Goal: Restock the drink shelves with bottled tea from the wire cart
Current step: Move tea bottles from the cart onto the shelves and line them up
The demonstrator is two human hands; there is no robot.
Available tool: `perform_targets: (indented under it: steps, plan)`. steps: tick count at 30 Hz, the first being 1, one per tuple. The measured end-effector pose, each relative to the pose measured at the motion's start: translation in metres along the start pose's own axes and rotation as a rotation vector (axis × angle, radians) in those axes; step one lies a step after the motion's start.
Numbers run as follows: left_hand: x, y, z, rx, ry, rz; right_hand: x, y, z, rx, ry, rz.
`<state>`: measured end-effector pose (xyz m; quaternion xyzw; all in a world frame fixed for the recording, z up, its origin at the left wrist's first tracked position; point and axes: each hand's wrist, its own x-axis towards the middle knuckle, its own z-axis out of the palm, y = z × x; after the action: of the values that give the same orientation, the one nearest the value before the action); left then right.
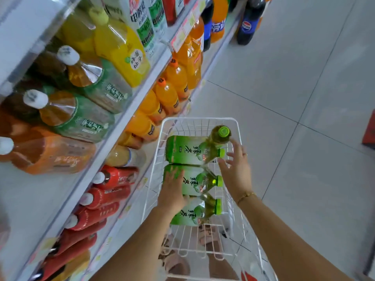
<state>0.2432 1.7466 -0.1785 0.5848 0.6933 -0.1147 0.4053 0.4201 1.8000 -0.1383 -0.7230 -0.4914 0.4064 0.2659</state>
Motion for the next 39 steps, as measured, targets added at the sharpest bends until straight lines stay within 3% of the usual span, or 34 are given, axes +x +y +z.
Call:
perform_targets:
  steps: [2, 6, 10, 15, 17, 22, 25, 30, 34, 39]
  plan:
    - [0.009, -0.003, 0.001, -0.013, 0.004, -0.018, 0.027, -0.011, -0.002, -0.1, 0.004, -0.085]
    - [0.021, -0.001, -0.007, -0.013, 0.015, -0.037, 0.071, -0.024, -0.007, -0.28, -0.058, -0.08]
    - [0.023, 0.004, -0.017, -0.048, -0.05, -0.062, 0.089, -0.023, -0.011, -0.484, -0.198, -0.097]
    - [0.012, 0.021, -0.033, -0.251, -0.09, -0.12, 0.078, -0.03, -0.022, -0.596, -0.312, -0.131]
    - [0.009, 0.03, -0.039, -0.344, -0.032, -0.091, 0.057, -0.038, -0.032, -0.547, -0.256, -0.139]
    - [-0.008, 0.068, -0.049, -0.595, 0.065, 0.219, 0.013, -0.07, -0.072, -0.408, -0.101, -0.284]
    - [-0.024, 0.079, -0.049, -0.715, 0.193, 0.323, 0.005, -0.077, -0.096, -0.227, -0.083, -0.23]
    - [-0.059, 0.077, -0.064, -0.671, 0.243, 0.401, -0.012, -0.1, -0.108, -0.077, -0.263, -0.287]
    - [-0.094, 0.076, -0.101, -0.687, 0.218, 0.351, -0.027, -0.152, -0.105, 0.041, -0.4, -0.36]
    - [-0.157, 0.062, -0.172, -0.718, 0.47, 0.284, -0.035, -0.238, -0.09, 0.292, -0.52, -0.421]
